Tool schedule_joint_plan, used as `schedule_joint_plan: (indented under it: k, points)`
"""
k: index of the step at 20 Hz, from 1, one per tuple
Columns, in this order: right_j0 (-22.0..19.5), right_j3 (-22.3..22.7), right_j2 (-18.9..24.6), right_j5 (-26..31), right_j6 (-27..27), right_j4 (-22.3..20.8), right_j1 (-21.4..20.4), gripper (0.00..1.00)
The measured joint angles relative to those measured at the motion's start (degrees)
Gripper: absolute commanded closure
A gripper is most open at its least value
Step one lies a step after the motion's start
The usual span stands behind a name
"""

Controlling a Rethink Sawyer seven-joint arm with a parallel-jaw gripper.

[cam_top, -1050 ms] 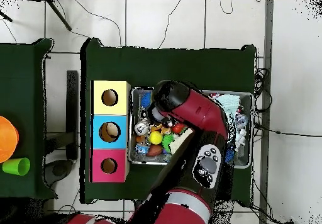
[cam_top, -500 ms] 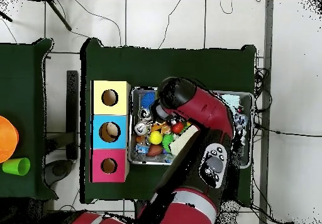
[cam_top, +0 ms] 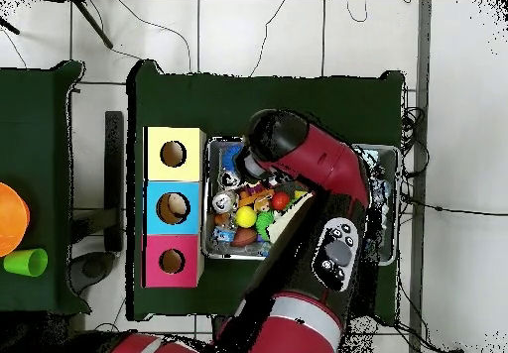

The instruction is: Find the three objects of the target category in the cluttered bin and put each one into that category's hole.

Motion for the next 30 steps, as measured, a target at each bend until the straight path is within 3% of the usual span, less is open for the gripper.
schedule_joint_plan:
  k: [8, 21, 30]
  points:
    - [1.2, -4.7, -1.6, 3.3, 4.9, -0.1, 1.1, 1.0]
    - [5.2, -3.4, -2.9, 1.1, 6.0, -0.5, 1.1, 1.0]
    - [5.3, -1.0, -2.9, -2.5, 6.0, -0.5, 1.1, 1.0]
